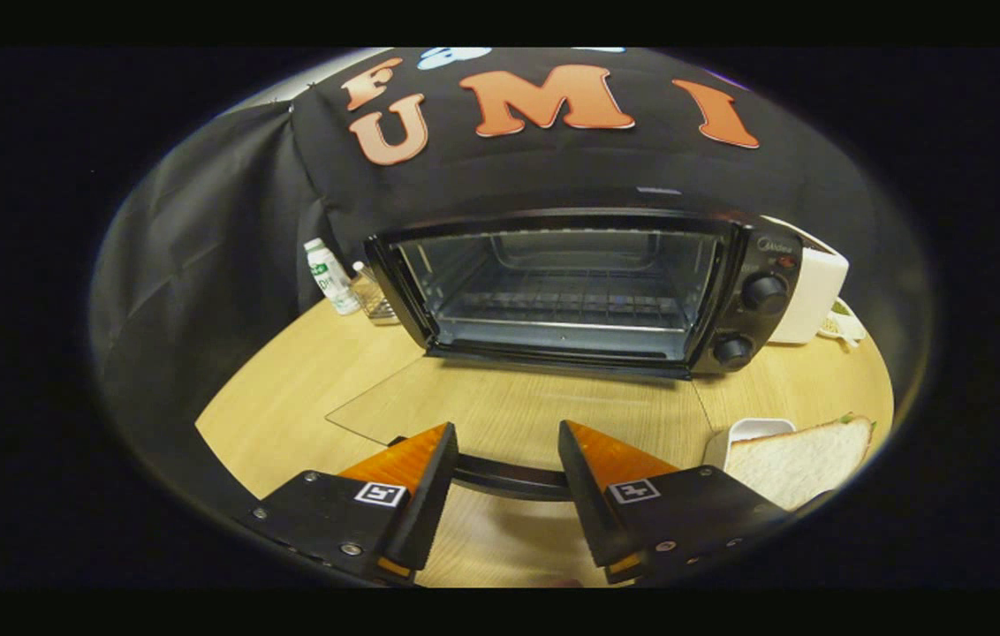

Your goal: Open the toaster oven, put the food inside, and close the toaster oven door.

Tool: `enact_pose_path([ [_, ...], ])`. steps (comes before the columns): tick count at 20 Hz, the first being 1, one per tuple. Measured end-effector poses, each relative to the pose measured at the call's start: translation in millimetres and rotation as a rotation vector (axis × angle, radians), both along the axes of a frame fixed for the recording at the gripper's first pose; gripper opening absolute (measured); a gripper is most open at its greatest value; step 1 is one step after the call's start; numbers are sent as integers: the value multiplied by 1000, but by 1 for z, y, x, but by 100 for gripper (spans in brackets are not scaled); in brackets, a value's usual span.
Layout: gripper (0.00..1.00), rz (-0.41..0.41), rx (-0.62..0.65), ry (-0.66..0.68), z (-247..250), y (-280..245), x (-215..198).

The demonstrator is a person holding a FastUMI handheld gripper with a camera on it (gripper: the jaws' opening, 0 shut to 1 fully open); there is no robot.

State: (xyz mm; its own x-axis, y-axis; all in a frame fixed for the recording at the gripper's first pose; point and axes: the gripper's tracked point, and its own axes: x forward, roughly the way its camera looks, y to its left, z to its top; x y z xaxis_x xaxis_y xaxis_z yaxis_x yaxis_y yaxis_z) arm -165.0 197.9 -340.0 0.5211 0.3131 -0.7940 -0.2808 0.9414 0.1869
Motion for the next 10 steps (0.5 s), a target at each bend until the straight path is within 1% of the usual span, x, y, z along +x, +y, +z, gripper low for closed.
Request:
enact_pose_path([
  [3,68,-5,-12,35,-14,0,-1],
  [5,68,13,-24,89,-30,0,-9],
  [6,69,21,-17,96,-30,1,-9],
  [8,67,2,11,89,-23,-1,-2],
  [10,67,-20,10,149,-21,-13,-9],
])
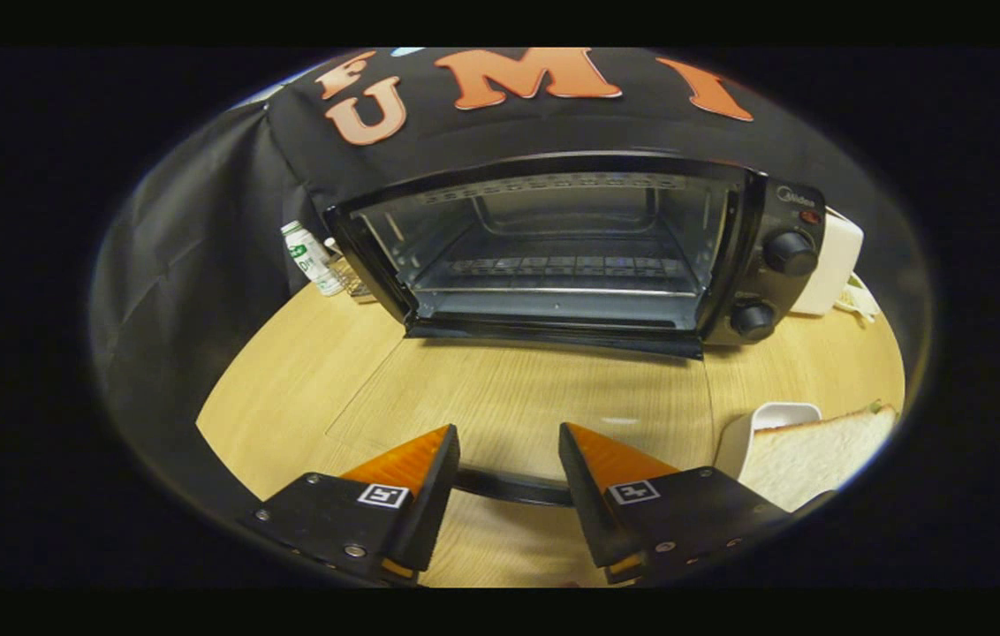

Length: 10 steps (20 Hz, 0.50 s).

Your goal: Open the toaster oven, put the food inside, and close the toaster oven door.

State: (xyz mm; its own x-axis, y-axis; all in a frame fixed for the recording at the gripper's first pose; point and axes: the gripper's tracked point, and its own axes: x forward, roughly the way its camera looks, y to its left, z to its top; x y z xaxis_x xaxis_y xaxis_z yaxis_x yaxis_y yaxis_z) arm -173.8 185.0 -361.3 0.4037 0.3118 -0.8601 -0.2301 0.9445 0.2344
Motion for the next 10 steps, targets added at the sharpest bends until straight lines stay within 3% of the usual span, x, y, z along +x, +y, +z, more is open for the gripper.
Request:
enact_pose_path([
  [3,67,-22,31,-55,31,-17,5],
  [6,88,-47,17,-124,69,-48,12],
  [10,97,-113,-60,-174,101,-113,28],
])
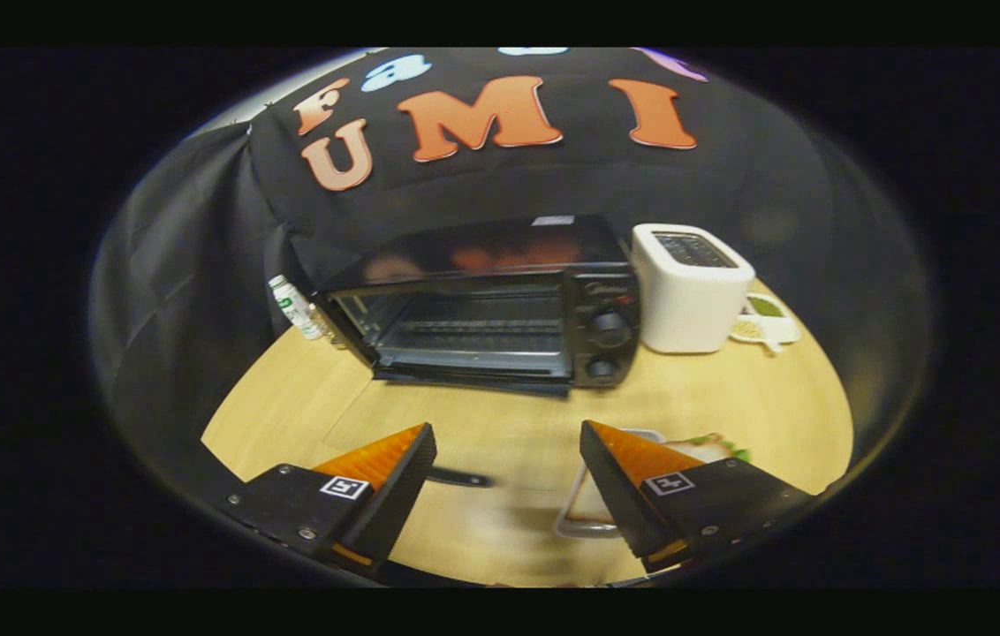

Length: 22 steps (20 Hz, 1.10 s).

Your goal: Open the toaster oven, put the food inside, and close the toaster oven door.

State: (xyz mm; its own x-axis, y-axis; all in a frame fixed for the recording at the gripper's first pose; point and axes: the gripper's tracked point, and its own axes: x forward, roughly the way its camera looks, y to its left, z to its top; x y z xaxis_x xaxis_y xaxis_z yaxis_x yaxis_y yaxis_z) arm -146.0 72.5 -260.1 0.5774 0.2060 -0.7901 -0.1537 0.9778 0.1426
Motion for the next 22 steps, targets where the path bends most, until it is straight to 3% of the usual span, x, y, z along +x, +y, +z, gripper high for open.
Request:
enact_pose_path([
  [4,98,-102,-112,6,0,-76,1],
  [8,98,-177,-160,108,-30,-123,-22],
  [11,99,-200,-96,239,-57,-123,-46],
  [16,96,-247,51,326,-88,-98,-53],
  [19,82,-260,116,377,-97,-82,-53],
  [20,70,-266,139,390,-97,-78,-52],
  [22,59,-275,196,415,-93,-69,-49],
])
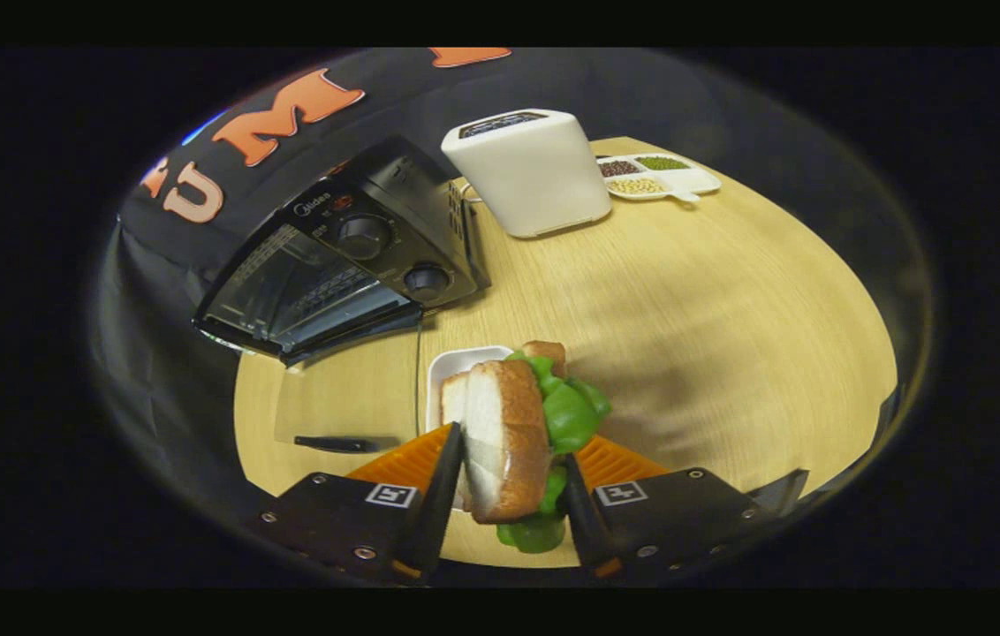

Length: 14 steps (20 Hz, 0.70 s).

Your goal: Open the toaster oven, put the food inside, and close the toaster oven door.

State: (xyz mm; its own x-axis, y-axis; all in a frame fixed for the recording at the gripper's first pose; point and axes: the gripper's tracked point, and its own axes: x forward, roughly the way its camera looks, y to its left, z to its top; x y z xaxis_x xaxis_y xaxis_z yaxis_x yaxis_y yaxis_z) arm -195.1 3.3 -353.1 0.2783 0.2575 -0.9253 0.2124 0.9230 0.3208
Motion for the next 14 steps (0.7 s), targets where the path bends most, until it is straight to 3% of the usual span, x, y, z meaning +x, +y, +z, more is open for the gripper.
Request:
enact_pose_path([
  [1,55,-13,27,-1,4,4,3],
  [2,44,-21,38,-2,5,6,5],
  [5,34,-17,21,-15,13,6,8],
  [10,33,-51,26,-115,56,9,34],
  [14,33,-61,99,-203,85,46,60],
])
